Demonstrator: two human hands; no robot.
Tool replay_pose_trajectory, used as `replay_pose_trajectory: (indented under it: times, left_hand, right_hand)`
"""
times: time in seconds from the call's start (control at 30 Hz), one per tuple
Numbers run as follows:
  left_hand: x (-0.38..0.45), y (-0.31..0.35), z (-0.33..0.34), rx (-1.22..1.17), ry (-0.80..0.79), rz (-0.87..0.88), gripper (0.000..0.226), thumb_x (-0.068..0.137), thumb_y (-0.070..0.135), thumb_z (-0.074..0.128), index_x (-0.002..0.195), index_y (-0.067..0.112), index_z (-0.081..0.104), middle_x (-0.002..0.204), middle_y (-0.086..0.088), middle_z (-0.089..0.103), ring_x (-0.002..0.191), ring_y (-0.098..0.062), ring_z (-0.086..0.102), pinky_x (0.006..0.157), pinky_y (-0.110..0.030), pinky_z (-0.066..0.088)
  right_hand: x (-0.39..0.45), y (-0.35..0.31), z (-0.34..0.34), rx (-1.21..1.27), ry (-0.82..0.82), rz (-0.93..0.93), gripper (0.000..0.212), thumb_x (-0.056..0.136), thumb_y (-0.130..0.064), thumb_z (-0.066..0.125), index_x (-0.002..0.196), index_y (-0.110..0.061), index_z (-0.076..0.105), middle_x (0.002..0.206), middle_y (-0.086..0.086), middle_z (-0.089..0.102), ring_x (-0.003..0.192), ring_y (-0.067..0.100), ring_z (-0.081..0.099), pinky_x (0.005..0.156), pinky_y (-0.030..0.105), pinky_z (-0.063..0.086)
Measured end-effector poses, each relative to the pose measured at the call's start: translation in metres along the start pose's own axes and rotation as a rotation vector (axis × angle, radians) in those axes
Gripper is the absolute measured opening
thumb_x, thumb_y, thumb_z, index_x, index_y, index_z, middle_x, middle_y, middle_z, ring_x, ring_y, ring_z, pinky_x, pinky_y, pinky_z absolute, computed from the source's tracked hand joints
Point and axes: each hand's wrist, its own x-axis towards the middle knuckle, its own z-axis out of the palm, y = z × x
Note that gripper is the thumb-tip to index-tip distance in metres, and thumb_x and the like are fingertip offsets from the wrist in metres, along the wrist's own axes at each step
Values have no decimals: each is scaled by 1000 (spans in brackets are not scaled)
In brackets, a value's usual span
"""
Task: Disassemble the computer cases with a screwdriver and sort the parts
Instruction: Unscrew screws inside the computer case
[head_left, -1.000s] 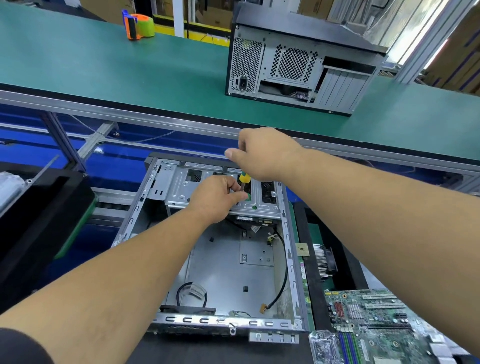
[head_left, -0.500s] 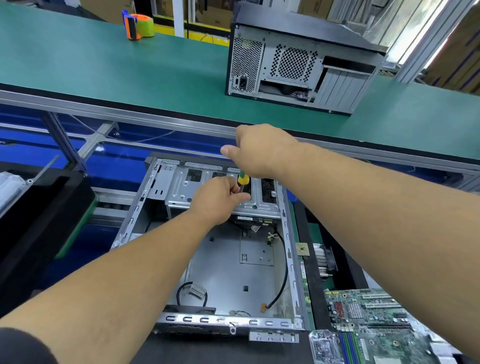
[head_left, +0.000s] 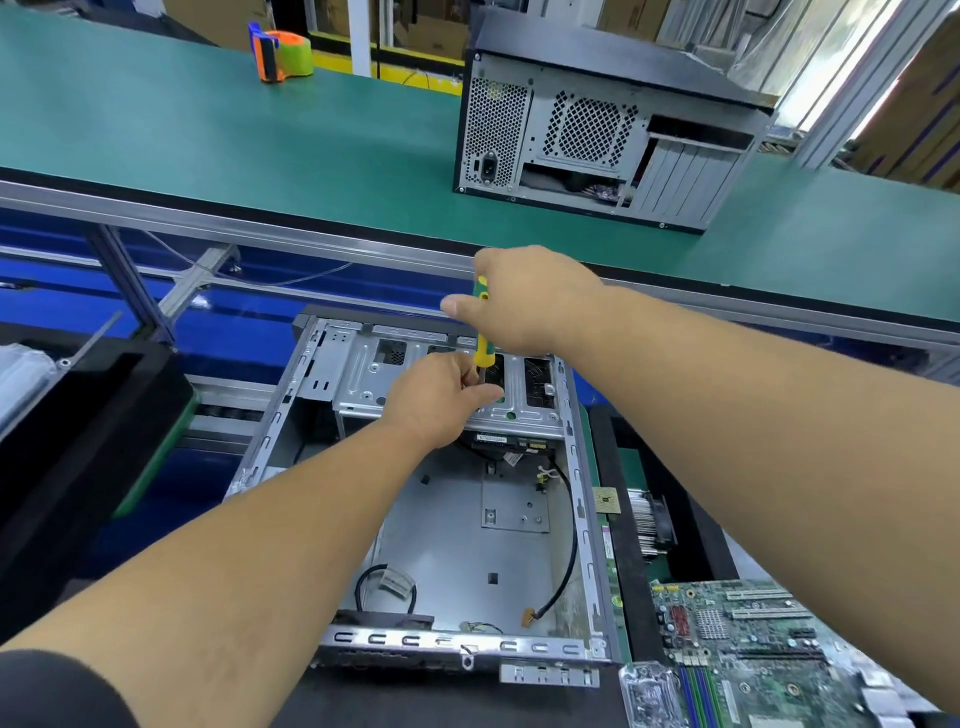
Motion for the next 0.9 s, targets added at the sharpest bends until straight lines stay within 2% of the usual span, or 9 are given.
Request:
replay_pose_trajectory:
  times: [0.13,0.23,0.33,0.47,0.6,0.67,0.73,0.8,0.9]
  left_hand:
    - [-1,-2,1,18,20,41,38,87,58,73,74,28,53,62,6,58,59,-17,54,54,-32,40]
    - [0,-9,-1,-38,-36,72,18,91,52,69,81,38,64,52,14,51,50,-7,45,54,-28,37]
    - [2,-11,0,-81,-14,36,28,90,49,73,72,30,62,56,14,58,56,-11,51,58,-30,44]
    - [3,-7,4,-37,26,19,39,87,51,76,68,26,52,60,7,56,56,-14,51,55,-30,42]
    - [3,-5,3,-5,31,13,40,85,57,76,73,25,54,59,7,55,54,-15,51,54,-30,39]
    - [1,-5,1,15,27,41,37,85,60,74,76,29,57,61,8,55,56,-14,53,54,-29,39]
    - [-1,-6,-1,21,-9,80,26,88,60,70,83,35,65,61,9,56,59,-17,55,54,-30,42]
    - [-1,-9,-2,-40,-41,85,20,91,53,69,85,34,70,63,8,61,62,-19,58,60,-35,52]
    - [1,-8,-2,-59,-9,42,30,89,50,74,73,27,62,64,5,64,62,-19,59,65,-38,54]
  right_hand:
    - [0,-1,2,-10,31,51,41,102,-59,44,112,-21,58,91,0,54,86,27,55,64,34,40]
    - [-2,4,-5,34,-83,-95,18,104,-33,47,112,-22,60,90,-4,58,78,18,55,52,28,32]
    - [-6,5,-14,238,-196,-151,26,93,-7,50,105,-24,66,82,-11,57,63,6,50,40,20,36]
    - [-7,3,-5,246,-155,-113,13,94,-28,58,107,-27,62,92,-9,58,81,16,56,58,28,39]
    - [-5,3,3,52,39,46,41,96,-66,49,107,-26,51,81,-7,49,84,23,53,61,33,36]
    - [-3,4,5,4,59,67,37,99,-60,49,106,-24,54,88,-3,56,86,26,55,65,34,38]
    - [-2,8,5,38,-8,-30,17,100,-38,53,110,-25,59,99,-2,60,86,23,57,65,33,39]
    - [-3,11,1,172,-131,-120,22,93,-15,56,110,-28,63,95,-9,55,80,14,56,59,29,39]
    - [-5,9,-3,293,-172,-112,23,90,-15,56,109,-28,61,87,-11,53,77,12,54,55,28,37]
